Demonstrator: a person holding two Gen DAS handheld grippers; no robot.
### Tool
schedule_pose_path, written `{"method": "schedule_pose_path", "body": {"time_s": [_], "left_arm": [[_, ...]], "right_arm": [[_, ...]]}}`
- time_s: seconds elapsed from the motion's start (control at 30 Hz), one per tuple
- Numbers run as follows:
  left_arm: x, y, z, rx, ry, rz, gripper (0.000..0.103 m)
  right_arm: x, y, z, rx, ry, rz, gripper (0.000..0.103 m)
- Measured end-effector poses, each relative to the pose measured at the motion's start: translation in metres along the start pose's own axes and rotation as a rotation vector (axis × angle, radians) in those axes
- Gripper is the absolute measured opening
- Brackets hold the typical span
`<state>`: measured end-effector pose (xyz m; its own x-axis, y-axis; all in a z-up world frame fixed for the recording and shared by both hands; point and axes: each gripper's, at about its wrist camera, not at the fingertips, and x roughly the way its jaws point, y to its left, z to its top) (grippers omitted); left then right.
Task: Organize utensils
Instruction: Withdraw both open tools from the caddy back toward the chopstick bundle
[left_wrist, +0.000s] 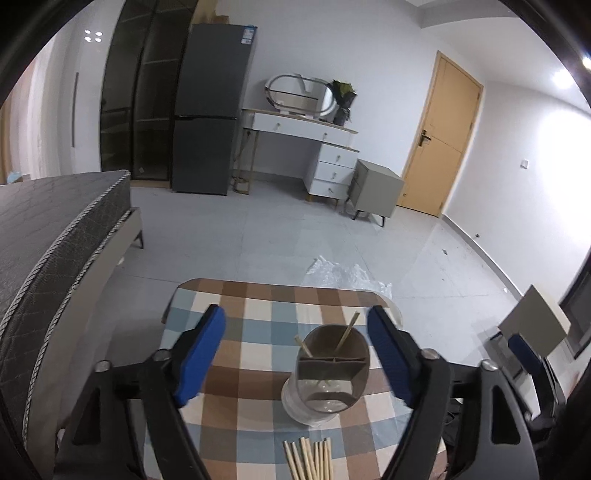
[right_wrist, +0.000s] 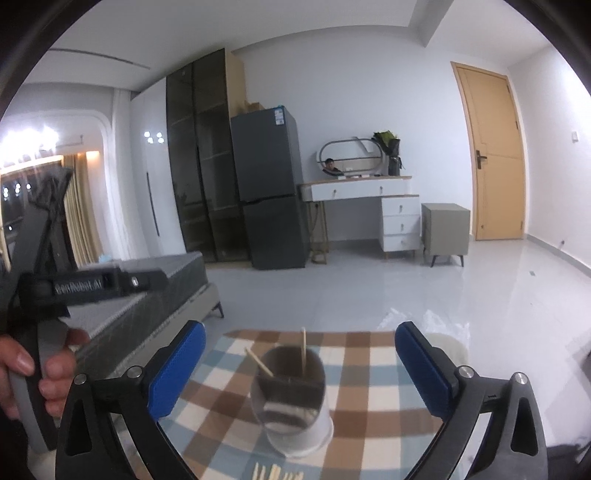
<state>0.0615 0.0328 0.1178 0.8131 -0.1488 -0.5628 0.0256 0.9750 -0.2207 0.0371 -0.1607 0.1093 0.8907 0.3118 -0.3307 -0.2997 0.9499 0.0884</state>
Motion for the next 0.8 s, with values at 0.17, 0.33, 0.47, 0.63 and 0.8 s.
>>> {"method": "schedule_pose_path", "body": {"time_s": [0.17, 0.33, 0.47, 0.63, 0.8], "left_arm": [[-0.008, 0.004, -0.016, -0.016, -0.043, 0.017, 0.083], [-0.013, 0.006, -0.033, 0.0, -0.056, 0.04, 0.084], [-0.012, 0.013, -0.054, -0.015, -0.048, 0.052, 0.084], [-0.002, 0.021, -0.076, -0.031, -0.004, 0.079, 0.084], [0.018, 0.026, -0.099, -0.038, 0.075, 0.062, 0.084]], "right_arm": [[-0.013, 0.006, -0.016, -0.028, -0.017, -0.012, 0.103], [-0.015, 0.007, -0.028, -0.023, 0.003, 0.007, 0.103], [-0.009, 0.009, -0.041, -0.014, 0.057, 0.022, 0.103], [0.002, 0.012, -0.063, 0.006, 0.116, 0.026, 0.103], [0.015, 0.007, -0.085, 0.034, 0.183, 0.035, 0.103]]}}
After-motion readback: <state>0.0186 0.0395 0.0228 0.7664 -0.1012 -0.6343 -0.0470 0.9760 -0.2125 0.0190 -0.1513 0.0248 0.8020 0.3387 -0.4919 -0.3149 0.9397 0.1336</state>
